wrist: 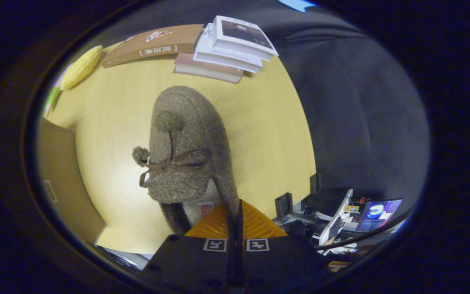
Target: Open the storage box then place both shoes into the box .Put the left shoe in first, then the right shoe, with the right side of both shoes facing outward in a uniform manner.
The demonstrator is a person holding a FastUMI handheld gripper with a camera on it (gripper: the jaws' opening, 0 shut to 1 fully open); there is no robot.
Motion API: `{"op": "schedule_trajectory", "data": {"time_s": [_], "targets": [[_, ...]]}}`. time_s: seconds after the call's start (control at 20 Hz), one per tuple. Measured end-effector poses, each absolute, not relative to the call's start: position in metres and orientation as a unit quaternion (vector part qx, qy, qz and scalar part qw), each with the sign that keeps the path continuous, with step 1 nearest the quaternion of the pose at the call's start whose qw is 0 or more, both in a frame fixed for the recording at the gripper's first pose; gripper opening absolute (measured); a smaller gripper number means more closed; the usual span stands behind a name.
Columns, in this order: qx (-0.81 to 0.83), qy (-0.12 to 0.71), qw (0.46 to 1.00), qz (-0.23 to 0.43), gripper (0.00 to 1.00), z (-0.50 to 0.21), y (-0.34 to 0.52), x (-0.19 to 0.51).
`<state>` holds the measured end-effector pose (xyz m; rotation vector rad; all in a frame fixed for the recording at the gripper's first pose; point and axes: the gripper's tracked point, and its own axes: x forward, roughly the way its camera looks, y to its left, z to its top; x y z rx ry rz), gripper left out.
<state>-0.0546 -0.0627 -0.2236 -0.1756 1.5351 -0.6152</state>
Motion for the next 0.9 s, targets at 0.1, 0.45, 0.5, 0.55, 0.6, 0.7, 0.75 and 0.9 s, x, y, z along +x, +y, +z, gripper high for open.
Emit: {"op": "schedule_trajectory", "data": {"time_s": [0.1,0.45,0.5,0.55,0.6,0.7,0.75,0.9], "targets": [[-0.066,0.675,0.681,-0.276,0.04,-0.203,-0.043,-0.047],[-0.082,0.621,0.744,-0.234,0.04,-0.136,0.05,-0.002],[-0.085,0.611,0.754,-0.227,0.04,-0.13,0.066,0.004],[-0.085,0.602,0.763,-0.218,0.04,-0.123,0.084,0.01],[-0.083,0.595,0.772,-0.209,0.03,-0.12,0.103,0.012],[-0.07,0.587,0.784,-0.188,0.03,-0.119,0.143,0.018],[-0.064,0.588,0.787,-0.176,0.03,-0.122,0.163,0.019],[-0.068,0.602,0.781,-0.15,0.03,-0.138,0.21,0.012]]}}
